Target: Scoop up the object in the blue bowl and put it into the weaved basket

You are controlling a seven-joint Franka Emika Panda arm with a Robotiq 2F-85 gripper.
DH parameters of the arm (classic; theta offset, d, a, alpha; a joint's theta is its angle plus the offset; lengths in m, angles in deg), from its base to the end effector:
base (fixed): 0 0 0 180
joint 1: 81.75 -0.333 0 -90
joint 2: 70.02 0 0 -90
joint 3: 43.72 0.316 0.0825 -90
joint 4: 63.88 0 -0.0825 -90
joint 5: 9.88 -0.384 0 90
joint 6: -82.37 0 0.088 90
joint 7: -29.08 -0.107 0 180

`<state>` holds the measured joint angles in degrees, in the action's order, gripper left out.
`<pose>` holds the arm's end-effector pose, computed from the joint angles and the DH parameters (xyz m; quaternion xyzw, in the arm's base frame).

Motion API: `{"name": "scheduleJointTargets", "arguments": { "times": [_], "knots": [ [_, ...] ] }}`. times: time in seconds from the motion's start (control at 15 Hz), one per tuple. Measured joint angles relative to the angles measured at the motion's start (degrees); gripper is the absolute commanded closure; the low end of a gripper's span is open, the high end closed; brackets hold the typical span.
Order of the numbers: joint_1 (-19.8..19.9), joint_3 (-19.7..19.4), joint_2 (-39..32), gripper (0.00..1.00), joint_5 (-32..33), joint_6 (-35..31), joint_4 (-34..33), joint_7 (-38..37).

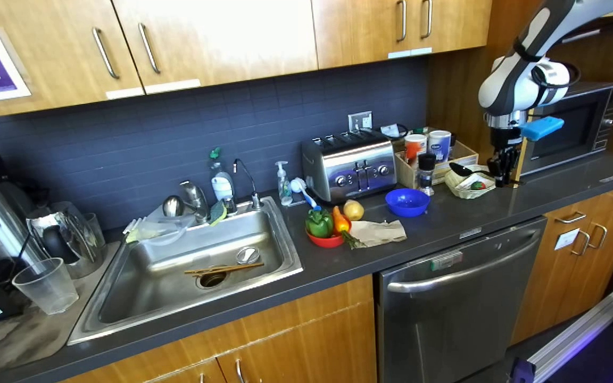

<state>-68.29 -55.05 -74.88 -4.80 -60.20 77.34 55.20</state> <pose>0.4293 -0.1988 0.2568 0.9978 0.0477 -0.0418 0.0180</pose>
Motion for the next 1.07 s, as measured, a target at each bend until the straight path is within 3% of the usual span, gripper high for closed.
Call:
{"name": "scheduleJointTargets", "arguments": {
  "times": [0.67, 1.07],
  "knots": [
    [-5.0, 3.5, 3.3, 0.94, 11.7, 0.0, 2.6, -7.9],
    [-7.7, 6.1, 3.6, 0.94, 13.9, 0.0, 1.4, -8.8]
  ]
}}
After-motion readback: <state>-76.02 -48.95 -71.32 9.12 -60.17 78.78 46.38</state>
